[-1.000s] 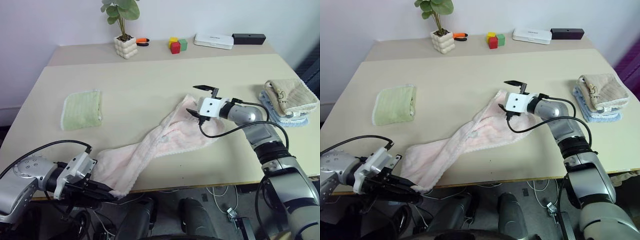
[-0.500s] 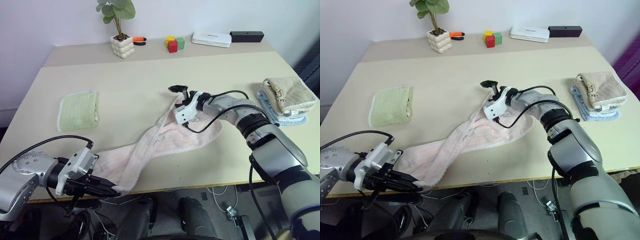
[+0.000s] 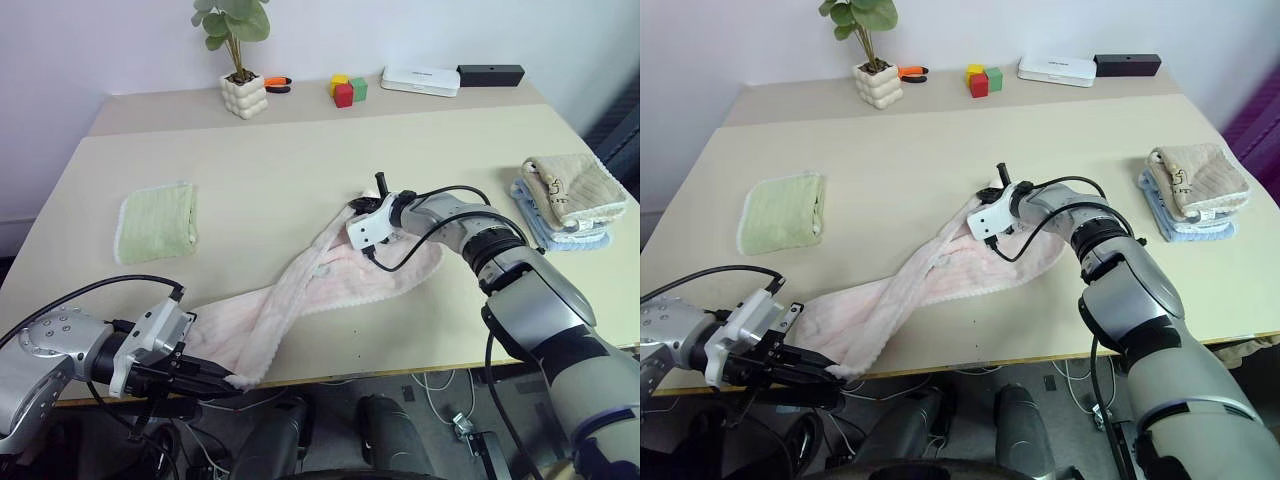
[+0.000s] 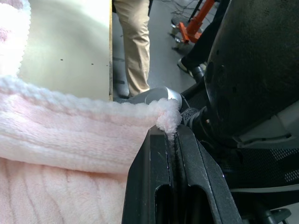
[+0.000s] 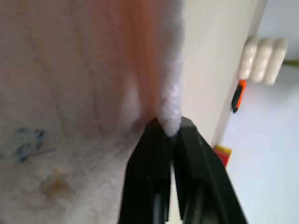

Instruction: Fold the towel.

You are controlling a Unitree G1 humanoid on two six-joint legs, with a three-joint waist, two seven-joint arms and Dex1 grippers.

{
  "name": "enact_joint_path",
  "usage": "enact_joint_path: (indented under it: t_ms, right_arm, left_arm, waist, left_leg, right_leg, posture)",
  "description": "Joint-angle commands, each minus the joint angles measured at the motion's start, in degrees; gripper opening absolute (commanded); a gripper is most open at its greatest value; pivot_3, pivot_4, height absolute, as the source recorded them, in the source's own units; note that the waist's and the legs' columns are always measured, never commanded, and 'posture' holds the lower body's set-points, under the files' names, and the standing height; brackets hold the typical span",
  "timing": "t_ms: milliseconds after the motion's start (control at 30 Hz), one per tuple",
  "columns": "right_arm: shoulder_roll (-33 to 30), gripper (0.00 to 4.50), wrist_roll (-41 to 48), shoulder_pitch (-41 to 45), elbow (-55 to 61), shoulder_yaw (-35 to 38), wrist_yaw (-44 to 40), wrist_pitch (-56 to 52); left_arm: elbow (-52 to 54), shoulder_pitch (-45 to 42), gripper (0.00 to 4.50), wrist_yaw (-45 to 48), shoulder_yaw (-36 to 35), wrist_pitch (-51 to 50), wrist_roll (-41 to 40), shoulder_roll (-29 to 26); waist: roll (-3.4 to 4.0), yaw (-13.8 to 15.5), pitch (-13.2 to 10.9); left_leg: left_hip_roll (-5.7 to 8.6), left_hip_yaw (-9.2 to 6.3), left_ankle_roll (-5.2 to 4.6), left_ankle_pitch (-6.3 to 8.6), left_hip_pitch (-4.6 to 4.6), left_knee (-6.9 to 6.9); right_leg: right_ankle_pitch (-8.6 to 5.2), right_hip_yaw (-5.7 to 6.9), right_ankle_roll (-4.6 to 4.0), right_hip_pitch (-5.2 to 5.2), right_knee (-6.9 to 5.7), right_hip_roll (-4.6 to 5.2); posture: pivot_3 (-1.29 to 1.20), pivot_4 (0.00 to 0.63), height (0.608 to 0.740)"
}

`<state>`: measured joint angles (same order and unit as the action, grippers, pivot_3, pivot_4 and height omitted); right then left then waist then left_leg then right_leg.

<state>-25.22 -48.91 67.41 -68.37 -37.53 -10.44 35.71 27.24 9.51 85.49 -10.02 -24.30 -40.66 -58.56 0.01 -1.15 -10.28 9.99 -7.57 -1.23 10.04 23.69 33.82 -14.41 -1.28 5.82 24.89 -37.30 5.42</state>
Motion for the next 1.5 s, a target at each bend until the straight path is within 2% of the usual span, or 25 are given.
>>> enact_joint_path:
  t_ms: [33, 167, 300, 367, 433, 500, 600, 667, 733, 800, 933, 1067, 1200, 1333, 1500]
  right_arm:
    - [-2.66, 0.08, 4.9, 0.21, 2.11, 4.26, -1.82, 0.43]
    - [-8.84, 0.08, 11.24, -2.13, 6.81, 10.25, -4.22, 0.2]
    - [-14.55, 0.08, 16.29, -4.41, 12.08, 15.87, -5.93, -1.64]
    - [-16.23, 0.08, 17.38, -4.03, 11.92, 17.82, -5.34, -3.17]
    - [-17.18, 0.08, 15.73, -1.01, 9.53, 18.04, -2.27, -5.23]
    - [-17.1, 0.08, 14.79, 0.67, 8.09, 17.63, -0.45, -6.27]
    - [-16.22, 0.08, 12.57, 6.35, 4.44, 16.65, 5.26, -9.98]
    - [-16.59, 0.08, 10.98, 9.86, 3.21, 16.18, 9.02, -11.58]
    - [-17.74, 0.08, 10.18, 11.11, 3.68, 16.13, 11.2, -11.45]
    - [-18.85, 0.08, 11.2, 10.14, 5.06, 16.93, 10.6, -10.41]
    - [-24.1, 0.08, 16.22, 0.41, 15.74, 20.14, 3.51, -8.32]
    - [-29.37, 0.08, 28.99, -19.57, 38.39, 25.5, -13.4, -10.72]
    - [-35.46, 0.08, 37.8, -41.1, 61.38, 30.55, -26.37, -20.13]
    - [-40.57, 0.08, 43.39, -50.39, 71.52, 34.94, -35.33, -24.43]
    - [-45.09, 0.08, 50.37, -59.66, 79.58, 40.82, -44.34, -28.29]
  left_arm:
    - [0.14, -1.11, 0.0, -1.39, -1.46, 1.21, -0.29, 1.07]
    - [-5.96, -9.31, 0.0, -10.5, -2.27, 3.97, 1.43, 8.04]
    - [-21.18, -25.12, 0.0, -20.09, -0.2, 11.6, 8.76, 17.81]
    - [-33.38, -35.94, 0.0, -24.05, 0.5, 14.59, 12.41, 21.14]
    - [-52.24, -49.9, 0.0, -27.3, 0.24, 23.23, 16.78, 24.26]
    - [-63.27, -56.92, 0.0, -27.64, 0.34, 29.02, 19.35, 25.47]
    - [-82.27, -72.61, 0.0, -34.88, 1.87, 40.4, 26.36, 26.44]
    - [-90.16, -80.6, 0.0, -37.4, 2.43, 46.51, 29.53, 26.1]
    - [-94.29, -84.47, 0.0, -36.22, 2.57, 49.98, 31.23, 25.33]
    - [-96.44, -85.65, 0.0, -32.78, 2.01, 51.55, 31.44, 24.56]
    - [-97.02, -83.46, 0.0, -24.62, 1.51, 55.24, 31.35, 22.59]
    - [-94.84, -76.69, 0.0, -12.62, 1.01, 58.63, 29.43, 21.54]
    - [-92.58, -67.92, 0.0, -2.18, 0.53, 57.16, 27.24, 20.81]
    - [-90.48, -62.35, 0.0, 5.48, 0.43, 55.11, 25.49, 20.44]
    - [-84.24, -56.27, 0.0, 7.01, 1.89, 52.28, 22.47, 19.35]
  waist:
    - [0.0, 0.08, 0.0]
    - [0.0, 0.74, -0.02]
    - [-0.03, 1.4, -0.02]
    - [-0.08, 1.42, -0.02]
    - [-0.11, 1.51, -0.05]
    - [-0.2, 1.02, -0.1]
    - [-0.24, 0.16, -0.12]
    - [-0.29, -0.03, -0.16]
    - [-0.29, -0.2, -0.16]
    - [-0.29, -0.2, -0.15]
    - [-0.27, -0.03, -0.15]
    - [-0.27, 0.21, -0.14]
    - [-0.23, 0.04, -0.15]
    - [-0.21, -0.16, -0.16]
    - [-0.26, 0.37, -0.11]
  left_leg:
    - [0.0, 0.0, 0.0, 0.0, 0.0, 0.0]
    - [0.0, -0.04, -0.02, 0.01, 0.0, 0.06]
    - [0.01, -0.08, -0.11, 0.06, -0.06, 0.17]
    - [0.01, -0.07, -0.1, 0.05, -0.13, 0.19]
    - [0.01, -0.08, -0.02, 0.0, -0.15, 0.23]
    - [0.01, -0.09, -0.02, -0.01, -0.13, 0.28]
    - [0.07, 0.0, -0.25, 0.02, -0.12, 0.22]
    - [0.08, -0.01, -0.28, 0.0, 0.17, 0.25]
    - [0.08, 0.0, -0.26, -0.03, 0.81, 0.42]
    - [0.08, 0.0, -0.26, -0.04, 0.81, 0.36]
    - [0.08, -0.05, -0.28, -0.04, 0.77, 0.34]
    - [0.14, -0.12, -0.36, -0.02, 0.78, 0.62]
    - [0.14, -0.15, -0.53, 0.08, 0.85, 1.08]
    - [0.15, -0.05, -0.96, 0.36, 0.83, 1.37]
    - [0.12, -0.12, -1.01, 0.43, 0.69, 1.43]
  right_leg:
    - [0.0, 0.0, 0.0, 0.0, 0.0, 0.0]
    - [0.0, 0.06, 0.0, -0.06, 0.04, 0.03]
    - [0.02, 0.14, 0.0, -0.25, 0.1, 0.05]
    - [0.05, 0.15, 0.06, -0.33, 0.09, 0.09]
    - [0.11, 0.18, 0.16, -0.35, 0.08, 0.08]
    - [0.13, 0.23, 0.17, -0.33, 0.08, 0.08]
    - [0.12, 0.13, 0.26, -0.28, 0.19, 0.14]
    - [0.13, 0.15, 0.28, -0.01, 0.17, 0.14]
    - [0.15, 0.13, 0.3, 0.63, 0.02, 0.14]
    - [0.15, 0.14, 0.3, 0.65, 0.04, 0.14]
    - [0.12, 0.19, 0.34, 0.54, 0.08, 0.09]
    - [0.19, 0.22, 0.47, 0.4, 0.02, 0.0]
    - [0.2, 0.21, 0.54, 0.29, -0.12, -0.06]
    - [0.33, 0.19, 0.68, 0.22, -0.2, -0.06]
    - [0.33, 0.23, 0.69, -0.06, -0.06, 0.1]
  posture:
    - [0.0, 0.15, 0.74]
    - [0.0, 0.15, 0.74]
    - [0.0, 0.15, 0.74]
    - [0.0, 0.15, 0.74]
    - [0.0, 0.15, 0.74]
    - [0.0, 0.15, 0.74]
    - [0.0, 0.15, 0.74]
    - [0.0, 0.15, 0.74]
    - [0.0, 0.15, 0.74]
    - [0.0, 0.15, 0.74]
    - [0.0, 0.15, 0.74]
    - [0.0, 0.15, 0.74]
    - [0.0, 0.15, 0.74]
    - [0.0, 0.15, 0.74]
    - [0.0, 0.15, 0.74]
